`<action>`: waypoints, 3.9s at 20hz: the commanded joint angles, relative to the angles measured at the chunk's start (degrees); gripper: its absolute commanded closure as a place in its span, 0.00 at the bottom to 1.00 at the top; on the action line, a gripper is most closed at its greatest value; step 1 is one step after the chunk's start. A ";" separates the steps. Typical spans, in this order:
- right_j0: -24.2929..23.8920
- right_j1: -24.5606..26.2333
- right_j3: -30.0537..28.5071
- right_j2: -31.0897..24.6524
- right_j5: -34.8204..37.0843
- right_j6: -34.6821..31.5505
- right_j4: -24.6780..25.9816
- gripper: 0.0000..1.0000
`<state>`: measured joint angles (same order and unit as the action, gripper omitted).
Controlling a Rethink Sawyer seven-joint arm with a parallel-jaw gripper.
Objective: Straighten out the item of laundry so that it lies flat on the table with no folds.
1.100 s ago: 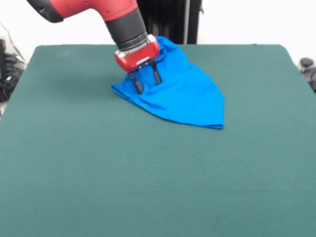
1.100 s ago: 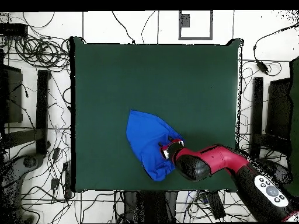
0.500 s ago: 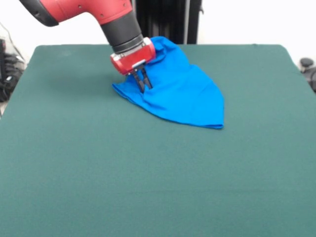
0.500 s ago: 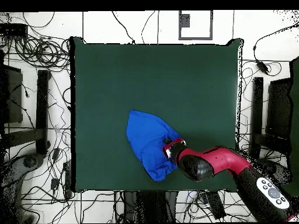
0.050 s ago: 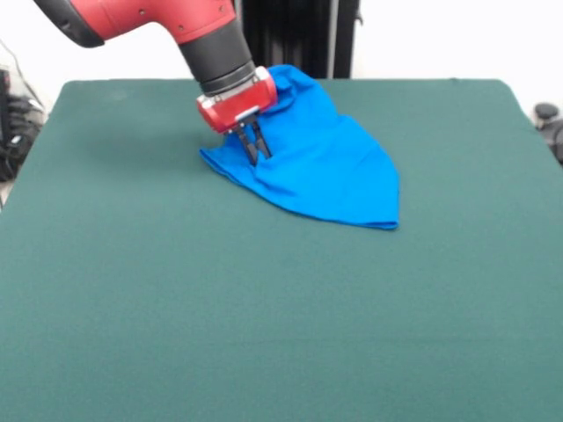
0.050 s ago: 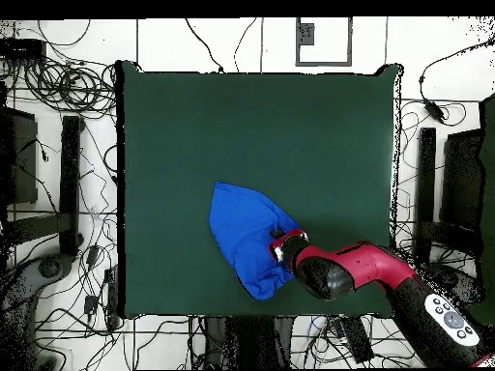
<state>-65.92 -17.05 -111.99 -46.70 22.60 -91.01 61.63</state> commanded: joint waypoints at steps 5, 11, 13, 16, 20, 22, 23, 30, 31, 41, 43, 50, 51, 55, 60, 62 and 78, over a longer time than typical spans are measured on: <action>6.43 -4.67 4.32 1.05 1.25 8.56 4.69 1.00; 6.27 -9.03 1.88 -0.15 3.36 9.42 2.32 1.00; 6.34 -10.17 1.31 -0.32 3.61 9.37 1.84 1.00; 6.41 -11.54 0.62 -0.95 4.11 9.44 0.88 1.00; 6.58 -12.73 0.32 -1.29 4.49 9.61 0.20 1.00; 6.60 -13.96 -0.27 -1.58 4.85 9.53 -0.43 1.00; 6.48 -14.74 -0.63 -1.82 5.06 9.66 -0.79 1.00; 6.17 -16.74 -0.24 -3.30 6.44 12.83 -2.32 1.00; 6.11 -16.44 0.24 -3.48 6.78 13.71 -2.52 1.00; 6.79 -18.06 0.92 -3.82 7.27 14.58 -2.99 1.00; 6.96 -20.53 0.29 -4.30 7.34 14.19 -3.29 1.00; 5.48 -23.20 2.50 -7.64 10.76 20.66 -5.73 1.00; 5.00 -23.01 3.14 -8.22 11.60 22.17 -6.21 1.00; 3.16 -19.95 7.15 -10.57 16.83 30.36 -8.46 1.00; 3.13 -16.04 12.60 -12.05 21.44 38.32 -10.12 1.00; 3.50 -14.41 14.41 -12.20 22.11 40.27 -10.32 1.00; 5.35 -4.85 26.89 -13.37 23.07 55.93 -13.62 1.00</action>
<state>-64.04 -27.61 -93.11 -57.62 39.34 -56.03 49.98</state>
